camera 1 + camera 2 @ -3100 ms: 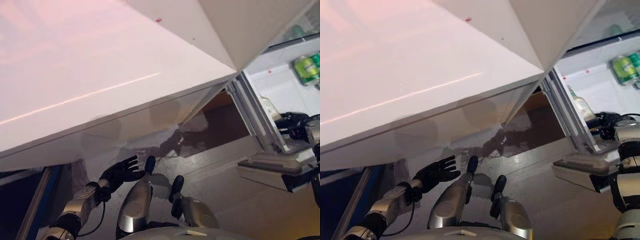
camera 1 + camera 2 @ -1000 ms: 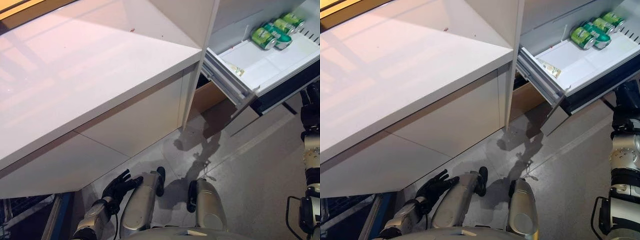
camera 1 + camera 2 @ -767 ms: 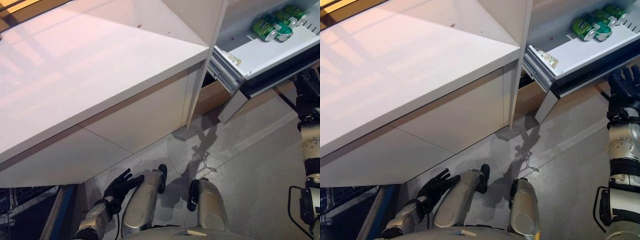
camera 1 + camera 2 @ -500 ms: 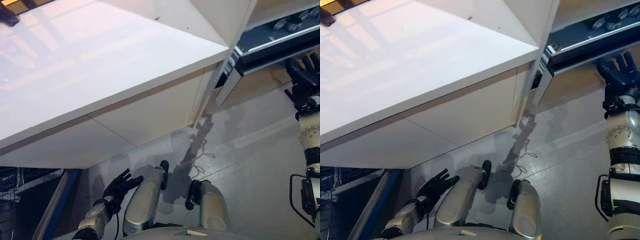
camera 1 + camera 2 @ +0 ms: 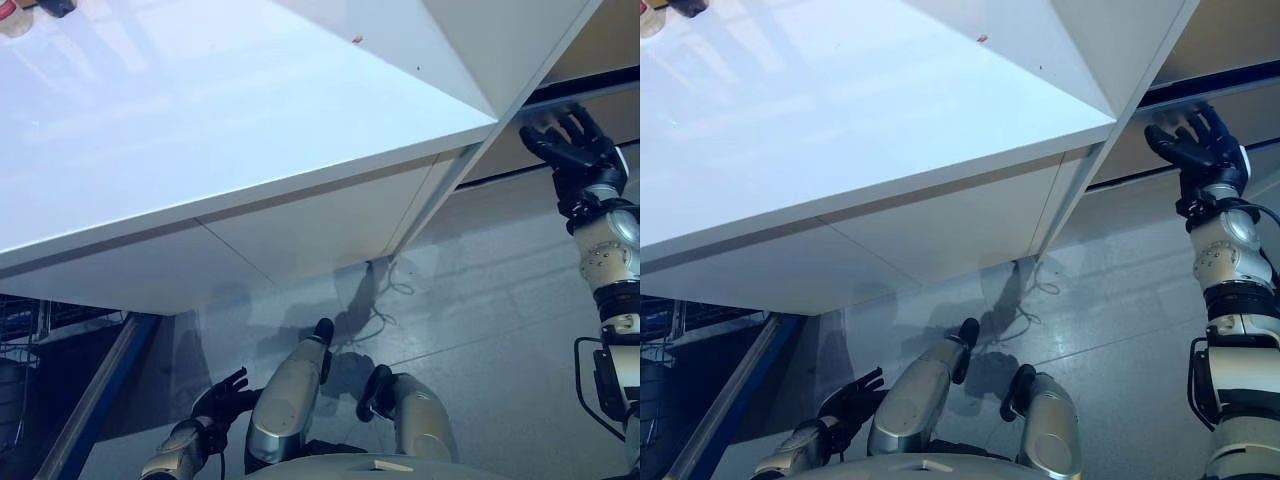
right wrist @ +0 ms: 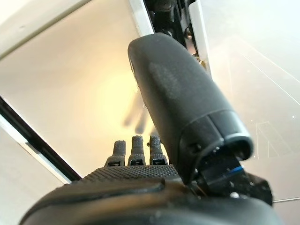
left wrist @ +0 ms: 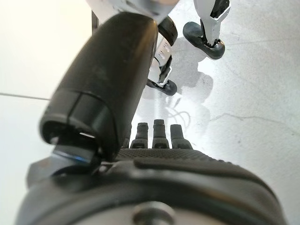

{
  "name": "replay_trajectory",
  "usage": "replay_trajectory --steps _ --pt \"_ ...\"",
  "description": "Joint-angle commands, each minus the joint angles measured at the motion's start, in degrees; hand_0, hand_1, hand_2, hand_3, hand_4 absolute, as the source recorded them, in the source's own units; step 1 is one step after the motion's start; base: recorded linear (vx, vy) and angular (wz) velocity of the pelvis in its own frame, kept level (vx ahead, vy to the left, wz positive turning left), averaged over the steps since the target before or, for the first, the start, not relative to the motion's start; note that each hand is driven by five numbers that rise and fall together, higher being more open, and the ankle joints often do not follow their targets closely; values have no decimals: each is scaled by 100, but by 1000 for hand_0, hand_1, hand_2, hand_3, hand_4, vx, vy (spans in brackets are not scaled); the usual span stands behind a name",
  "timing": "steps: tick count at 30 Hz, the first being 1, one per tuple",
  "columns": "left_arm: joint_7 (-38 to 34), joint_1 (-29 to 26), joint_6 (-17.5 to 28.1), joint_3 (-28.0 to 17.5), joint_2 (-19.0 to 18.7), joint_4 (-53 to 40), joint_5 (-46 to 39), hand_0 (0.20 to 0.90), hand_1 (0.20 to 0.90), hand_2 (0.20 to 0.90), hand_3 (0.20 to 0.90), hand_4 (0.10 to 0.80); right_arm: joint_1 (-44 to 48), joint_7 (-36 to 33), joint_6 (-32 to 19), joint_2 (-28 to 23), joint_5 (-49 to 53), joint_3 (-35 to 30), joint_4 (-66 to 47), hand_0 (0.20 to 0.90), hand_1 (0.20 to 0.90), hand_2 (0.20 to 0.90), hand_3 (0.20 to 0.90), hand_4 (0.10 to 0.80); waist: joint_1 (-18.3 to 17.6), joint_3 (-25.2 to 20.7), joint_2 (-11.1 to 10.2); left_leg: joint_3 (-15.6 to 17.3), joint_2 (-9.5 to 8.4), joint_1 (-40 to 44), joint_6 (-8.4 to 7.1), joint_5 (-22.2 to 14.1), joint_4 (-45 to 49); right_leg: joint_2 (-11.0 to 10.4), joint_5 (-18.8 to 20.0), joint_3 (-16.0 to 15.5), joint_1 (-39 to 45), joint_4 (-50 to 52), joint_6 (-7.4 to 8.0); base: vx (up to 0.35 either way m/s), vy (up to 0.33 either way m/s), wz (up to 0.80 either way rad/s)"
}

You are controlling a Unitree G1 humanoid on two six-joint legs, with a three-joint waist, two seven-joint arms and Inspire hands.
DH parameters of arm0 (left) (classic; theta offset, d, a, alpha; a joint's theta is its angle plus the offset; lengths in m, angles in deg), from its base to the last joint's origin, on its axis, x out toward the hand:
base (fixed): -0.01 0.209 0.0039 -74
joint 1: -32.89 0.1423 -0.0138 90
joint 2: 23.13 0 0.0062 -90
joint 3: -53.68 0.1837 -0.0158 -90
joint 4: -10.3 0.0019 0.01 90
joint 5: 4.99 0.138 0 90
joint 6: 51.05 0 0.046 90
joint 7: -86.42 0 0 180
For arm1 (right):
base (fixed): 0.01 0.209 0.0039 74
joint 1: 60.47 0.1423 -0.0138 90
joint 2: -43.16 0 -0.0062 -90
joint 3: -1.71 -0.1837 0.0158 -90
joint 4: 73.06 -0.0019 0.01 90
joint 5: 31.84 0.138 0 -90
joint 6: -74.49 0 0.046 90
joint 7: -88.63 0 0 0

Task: Put drinks into fridge and close the fridge

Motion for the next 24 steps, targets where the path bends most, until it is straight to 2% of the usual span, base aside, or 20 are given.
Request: replay_trajectory --steps 1,5,6,8,12,16,18,24 --pt "75 311 38 40 -344 46 264 900 900 900 900 800 57 374 -365 194 107 -152 -1150 900 900 900 900 800 -112 -1029 -385 459 -56 756 205 -885 -432 155 657 342 272 -922 251 -28 -23 -32" --pt "75 170 -52 91 -212 131 348 900 900 900 900 800 -901 382 -160 899 219 -370 -1494 900 900 900 900 800 -425 -1412 -417 655 13 1084 151 -721 -991 294 903 550 490 -1605 350 -33 -19 -42" --pt "56 66 -63 128 -142 168 242 900 900 900 900 800 -1391 377 -145 1350 135 -313 -1553 900 900 900 900 800 -595 -1558 -408 760 54 1213 135 -665 -1198 356 988 652 560 -1818 374 -60 -25 -38" --pt "84 20 -60 130 -110 172 194 900 900 900 900 800 -1709 339 -98 1593 121 -294 -1565 900 900 900 900 800 -681 -1642 -402 825 78 1300 126 -635 -1325 392 1026 709 613 -1936 386 -60 -23 -33" --pt "122 -92 -112 89 -13 172 48 900 900 900 900 800 -3042 669 87 2343 -605 -117 -1012 900 900 900 900 800 -1003 -1933 -350 1050 167 1622 90 -523 -1776 526 1135 868 801 -2280 426 -59 -1 -39" --pt "241 -190 -185 60 25 314 123 900 900 900 900 800 -3480 835 301 2666 -1022 23 -171 900 900 900 900 800 -1132 -2029 -334 1140 200 1773 71 -447 -1990 596 1162 920 909 -2408 429 -47 6 -26" --pt "364 -284 -212 68 64 543 154 900 900 900 900 800 -3641 848 589 2852 -1012 27 658 900 900 900 900 800 -1183 -2091 -326 1165 219 1857 50 -408 -2106 637 1164 924 978 -2485 427 -51 4 -23" --pt "568 -306 -269 11 203 1014 385 900 900 900 900 800 -3862 879 790 3005 -2180 -59 2049 900 900 900 900 800 -1230 -2162 -267 1157 225 1918 60 -414 -2103 669 1122 928 1051 -2489 391 -30 7 -3"
